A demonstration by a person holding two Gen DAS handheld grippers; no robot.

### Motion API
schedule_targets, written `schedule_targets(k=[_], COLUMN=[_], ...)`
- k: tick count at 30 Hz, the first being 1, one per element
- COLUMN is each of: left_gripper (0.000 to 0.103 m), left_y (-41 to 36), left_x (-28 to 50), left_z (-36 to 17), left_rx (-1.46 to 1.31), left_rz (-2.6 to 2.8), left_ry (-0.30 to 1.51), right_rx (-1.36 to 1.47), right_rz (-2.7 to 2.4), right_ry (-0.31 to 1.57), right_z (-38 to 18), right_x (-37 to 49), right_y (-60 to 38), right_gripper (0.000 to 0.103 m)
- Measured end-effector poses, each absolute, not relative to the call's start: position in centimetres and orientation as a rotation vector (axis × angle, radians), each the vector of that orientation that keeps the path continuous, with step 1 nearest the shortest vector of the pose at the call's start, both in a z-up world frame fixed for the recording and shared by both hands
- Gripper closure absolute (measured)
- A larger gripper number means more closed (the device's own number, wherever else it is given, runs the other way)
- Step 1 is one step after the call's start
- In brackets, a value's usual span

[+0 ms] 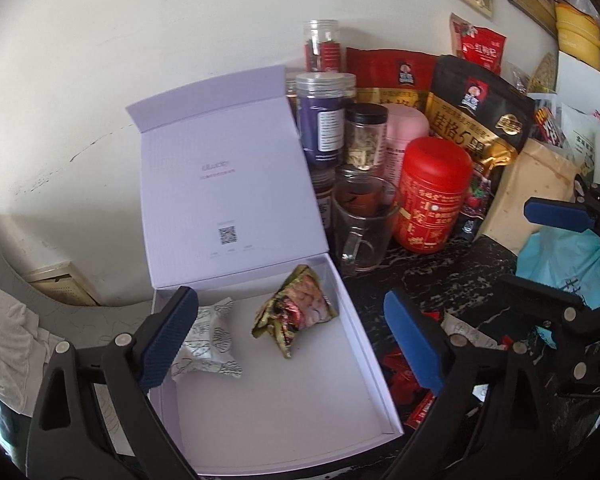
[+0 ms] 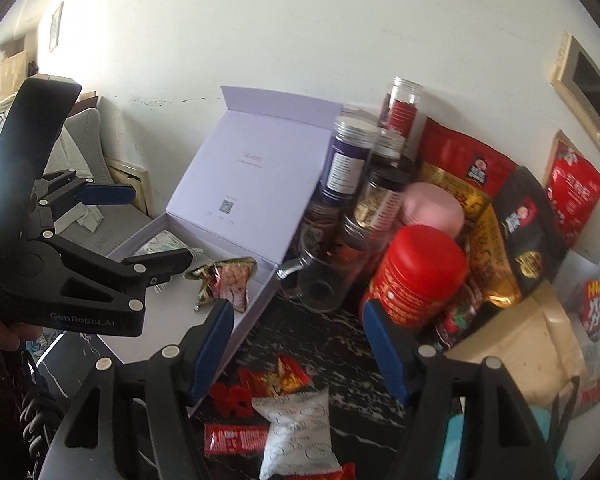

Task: Organize objects
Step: 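Withdraw both grippers from the box and move toward the loose snacks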

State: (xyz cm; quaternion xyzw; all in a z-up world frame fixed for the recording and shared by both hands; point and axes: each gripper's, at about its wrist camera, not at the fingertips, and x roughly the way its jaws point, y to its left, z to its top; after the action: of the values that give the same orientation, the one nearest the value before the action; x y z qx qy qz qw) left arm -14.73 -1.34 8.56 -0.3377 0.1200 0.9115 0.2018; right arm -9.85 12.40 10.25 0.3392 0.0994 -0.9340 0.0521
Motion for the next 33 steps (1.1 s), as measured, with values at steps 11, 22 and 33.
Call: schedule_targets(k=[11, 22, 33], left_gripper=[0.009, 0.009, 0.009], left_y=[3.0, 6.4, 9.3], left_x=[-12.1, -10.3, -9.8], left_z=[7.8, 6.0, 3.0], left_rx=[-0.925, -0.938, -1.01], left_rz=[2.4, 2.31, 2.194], left_ry=[0.398, 0.482, 0.538], right_rx=[1.12, 1.204, 1.334], right_rz=[-2.907, -2.96, -2.923], right_ry=[0.203, 0.114, 0.037], right_z=[8.8, 7.0, 3.4], right_x=[-6.2, -3.4, -1.9], right_y=[15.8, 18.4, 20.0], right_gripper=[0.035, 0.035, 0.034])
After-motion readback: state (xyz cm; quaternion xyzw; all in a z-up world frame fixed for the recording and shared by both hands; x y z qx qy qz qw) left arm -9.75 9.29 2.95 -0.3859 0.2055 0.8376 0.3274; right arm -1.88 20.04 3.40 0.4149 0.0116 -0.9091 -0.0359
